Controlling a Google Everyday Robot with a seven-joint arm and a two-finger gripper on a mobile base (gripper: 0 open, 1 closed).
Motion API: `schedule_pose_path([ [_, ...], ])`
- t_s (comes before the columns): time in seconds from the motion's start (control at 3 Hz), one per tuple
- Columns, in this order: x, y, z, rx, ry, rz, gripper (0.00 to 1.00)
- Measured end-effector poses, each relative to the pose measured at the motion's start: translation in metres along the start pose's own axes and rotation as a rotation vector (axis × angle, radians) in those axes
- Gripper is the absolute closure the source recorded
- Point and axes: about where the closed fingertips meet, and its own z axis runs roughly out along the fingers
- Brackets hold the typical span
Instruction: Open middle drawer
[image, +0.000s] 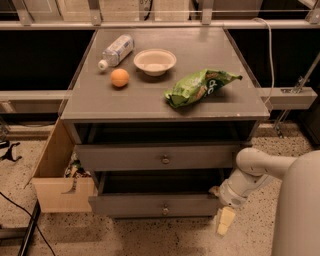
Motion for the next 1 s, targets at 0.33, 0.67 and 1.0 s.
schedule_pose_path([
  [0.33,-0.001,0.001,-0.002,0.0,0.0,0.001,0.0],
  [0.67,0.006,0.016,-0.008,-0.034,0.006,0.043,0.0],
  [1.0,0.017,0.039,-0.018,-0.086,0.007,0.112,0.0],
])
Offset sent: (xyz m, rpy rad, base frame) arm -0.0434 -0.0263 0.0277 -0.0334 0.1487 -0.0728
